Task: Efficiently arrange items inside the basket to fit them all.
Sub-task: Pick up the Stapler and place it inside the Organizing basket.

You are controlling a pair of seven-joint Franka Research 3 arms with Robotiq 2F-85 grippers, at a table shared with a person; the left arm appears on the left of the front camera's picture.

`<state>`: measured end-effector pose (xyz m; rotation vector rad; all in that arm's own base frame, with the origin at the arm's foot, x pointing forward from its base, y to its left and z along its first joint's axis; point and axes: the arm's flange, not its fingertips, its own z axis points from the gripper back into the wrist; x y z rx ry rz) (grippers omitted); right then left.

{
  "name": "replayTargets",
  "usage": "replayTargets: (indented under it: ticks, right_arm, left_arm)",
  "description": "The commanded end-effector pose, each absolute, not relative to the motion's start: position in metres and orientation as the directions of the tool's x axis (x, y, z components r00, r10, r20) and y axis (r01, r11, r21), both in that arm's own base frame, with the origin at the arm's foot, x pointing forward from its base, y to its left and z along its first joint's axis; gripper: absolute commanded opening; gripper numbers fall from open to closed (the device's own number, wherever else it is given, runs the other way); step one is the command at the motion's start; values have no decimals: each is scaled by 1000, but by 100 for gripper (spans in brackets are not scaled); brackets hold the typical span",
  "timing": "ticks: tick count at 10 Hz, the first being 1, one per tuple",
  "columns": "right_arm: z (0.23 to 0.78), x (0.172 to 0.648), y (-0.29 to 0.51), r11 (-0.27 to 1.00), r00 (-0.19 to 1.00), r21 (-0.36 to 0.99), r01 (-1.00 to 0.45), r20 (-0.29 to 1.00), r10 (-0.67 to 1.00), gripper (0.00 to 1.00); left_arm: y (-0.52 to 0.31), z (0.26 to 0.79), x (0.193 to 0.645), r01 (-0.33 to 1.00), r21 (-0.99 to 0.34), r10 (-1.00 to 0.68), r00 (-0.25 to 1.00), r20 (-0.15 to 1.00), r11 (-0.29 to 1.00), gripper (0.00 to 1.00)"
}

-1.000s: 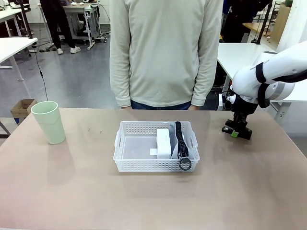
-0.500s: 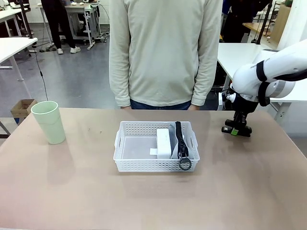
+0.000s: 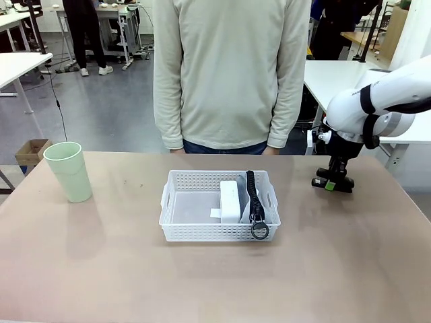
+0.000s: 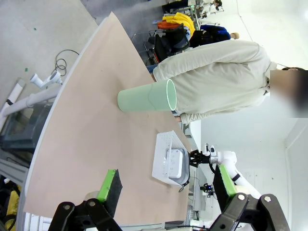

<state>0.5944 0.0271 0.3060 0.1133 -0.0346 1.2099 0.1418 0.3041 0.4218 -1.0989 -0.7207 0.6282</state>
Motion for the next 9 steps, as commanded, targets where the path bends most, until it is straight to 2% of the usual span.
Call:
replayTargets:
  ticks: [1, 4, 7, 8, 9]
  right_arm:
    - [343, 585, 14, 482, 489, 182, -857, -7, 872, 0]
    - [414, 539, -5, 670, 677, 211, -711, -53, 735, 0]
    - [397, 490, -13, 822, 842, 238, -517, -30, 538, 0]
    - [389, 489, -16, 870, 886, 191, -455, 0, 463, 0]
    - [419, 506, -23, 776, 789, 240, -583, -61, 611, 0]
  left_arm:
    - [302, 422, 141, -66, -941, 760, 609, 226, 332, 100]
    - [302, 422, 141, -66, -941, 760, 609, 226, 332, 100]
    - [302, 422, 141, -66, -941, 760, 609, 226, 332, 100]
    - [302, 422, 141, -66, -941, 760, 609, 226, 332, 100]
    - [302, 422, 141, -66, -941, 760, 609, 226, 332, 100]
